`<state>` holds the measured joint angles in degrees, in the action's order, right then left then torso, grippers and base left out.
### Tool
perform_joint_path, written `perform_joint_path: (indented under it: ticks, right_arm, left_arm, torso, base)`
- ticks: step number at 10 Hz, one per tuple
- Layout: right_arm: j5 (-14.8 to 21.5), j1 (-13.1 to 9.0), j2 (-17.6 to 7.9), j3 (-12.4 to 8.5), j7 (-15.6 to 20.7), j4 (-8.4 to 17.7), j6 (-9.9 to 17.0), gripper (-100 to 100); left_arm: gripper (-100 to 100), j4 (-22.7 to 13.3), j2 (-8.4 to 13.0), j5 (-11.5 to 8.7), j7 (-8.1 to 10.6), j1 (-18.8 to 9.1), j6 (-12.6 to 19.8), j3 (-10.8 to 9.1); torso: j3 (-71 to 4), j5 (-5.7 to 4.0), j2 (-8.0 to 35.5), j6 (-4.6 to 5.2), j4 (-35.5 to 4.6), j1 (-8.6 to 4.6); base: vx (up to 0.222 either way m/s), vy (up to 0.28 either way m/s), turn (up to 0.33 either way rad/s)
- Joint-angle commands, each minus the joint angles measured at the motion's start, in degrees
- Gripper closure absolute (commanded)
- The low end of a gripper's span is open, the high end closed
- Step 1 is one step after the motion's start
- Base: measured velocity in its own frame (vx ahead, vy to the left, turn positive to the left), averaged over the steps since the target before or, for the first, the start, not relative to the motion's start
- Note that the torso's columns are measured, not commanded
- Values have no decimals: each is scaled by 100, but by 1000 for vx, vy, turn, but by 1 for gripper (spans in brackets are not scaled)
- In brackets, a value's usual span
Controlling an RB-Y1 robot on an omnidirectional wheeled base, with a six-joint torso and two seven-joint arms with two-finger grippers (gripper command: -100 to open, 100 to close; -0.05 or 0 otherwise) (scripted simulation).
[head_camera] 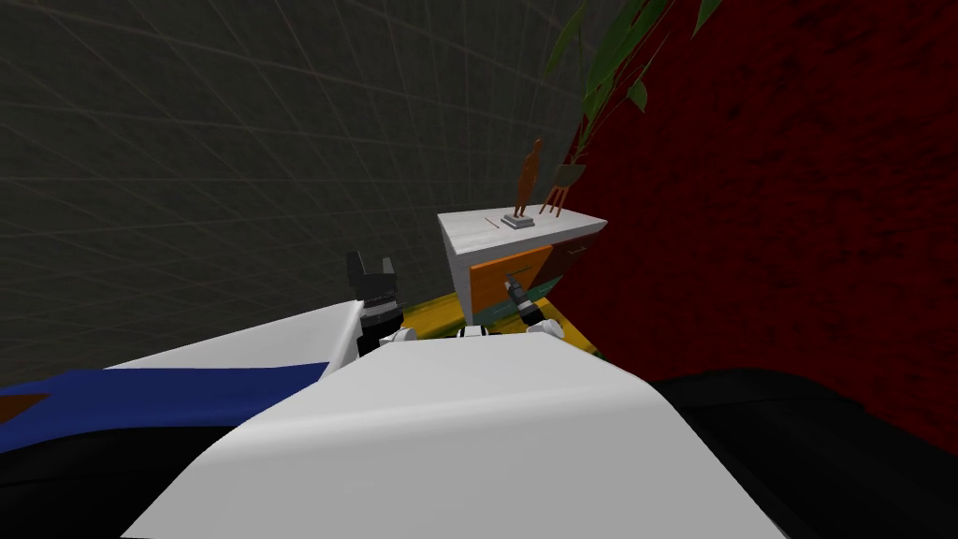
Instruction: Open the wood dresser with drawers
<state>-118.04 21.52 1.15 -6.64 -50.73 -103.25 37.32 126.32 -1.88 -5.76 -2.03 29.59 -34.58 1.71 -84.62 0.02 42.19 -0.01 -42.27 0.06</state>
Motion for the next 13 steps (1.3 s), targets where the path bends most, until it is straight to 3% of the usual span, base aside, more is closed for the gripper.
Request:
perform_joint_path:
  ticks: [1,6,7,12,13]
  right_arm:
    - [3,3,-7,1,-27,-17,-21,100]
    - [-88,141,-139,-27,-116,-165,46,100]
    - [-90,146,-314,-29,-124,-171,44,-100]
    - [-89,155,-922,-30,-184,-219,-7,-100]
    - [-80,172,-836,-31,-308,-314,-119,-100]
  left_arm:
    - [0,0,0,0,0,0,0,0]
    - [0,0,1,0,0,-2,1,-1]
    - [0,0,0,0,0,-1,0,0]
    - [0,0,0,0,0,0,0,0]
    - [0,0,0,0,0,0,0,0]
  torso:
    - [2,-1,5,2,0,-5]
    - [8,-5,12,1,-2,-14]
    - [-12,1,-22,0,6,4]
    - [7,-2,11,1,-2,-6]
    - [7,-2,13,1,-3,-7]
  base:
    - [0,0,0]
    - [-147,-35,-19]
    - [-17,-5,3]
    - [24,10,7]
    - [109,50,70]
